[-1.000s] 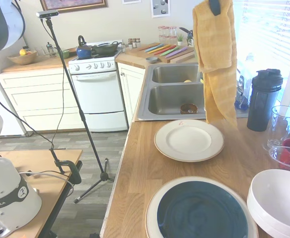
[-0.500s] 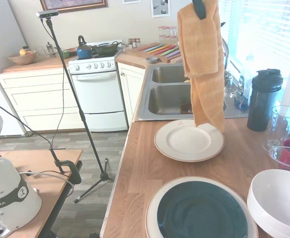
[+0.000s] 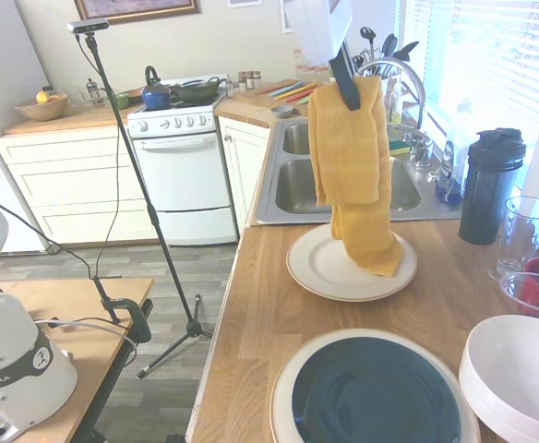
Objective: Wipe the white plate in clockwise motion
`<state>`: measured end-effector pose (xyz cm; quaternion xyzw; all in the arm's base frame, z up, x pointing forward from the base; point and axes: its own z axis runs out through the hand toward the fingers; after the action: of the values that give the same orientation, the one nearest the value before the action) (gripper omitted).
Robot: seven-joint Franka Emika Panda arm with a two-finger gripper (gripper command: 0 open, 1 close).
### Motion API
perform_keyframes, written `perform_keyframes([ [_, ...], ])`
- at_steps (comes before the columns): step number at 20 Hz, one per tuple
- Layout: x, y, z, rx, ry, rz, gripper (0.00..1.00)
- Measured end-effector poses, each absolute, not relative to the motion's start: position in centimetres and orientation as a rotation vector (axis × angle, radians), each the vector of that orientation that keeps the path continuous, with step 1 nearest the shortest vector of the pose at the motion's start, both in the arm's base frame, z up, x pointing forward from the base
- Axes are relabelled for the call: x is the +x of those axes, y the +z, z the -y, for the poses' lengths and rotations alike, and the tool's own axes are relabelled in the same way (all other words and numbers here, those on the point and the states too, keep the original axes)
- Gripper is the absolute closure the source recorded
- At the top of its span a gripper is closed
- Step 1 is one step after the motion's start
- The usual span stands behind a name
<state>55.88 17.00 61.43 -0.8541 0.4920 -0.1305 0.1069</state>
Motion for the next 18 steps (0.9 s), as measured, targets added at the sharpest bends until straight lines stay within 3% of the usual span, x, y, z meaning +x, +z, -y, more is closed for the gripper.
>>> perform_keyframes([
  [10,54.8,49.6,-16.5,-2.557,-0.323,-1.463,1.0],
  [18,55.4,44.2,-19.8,-2.572,-0.304,-1.377,1.0],
])
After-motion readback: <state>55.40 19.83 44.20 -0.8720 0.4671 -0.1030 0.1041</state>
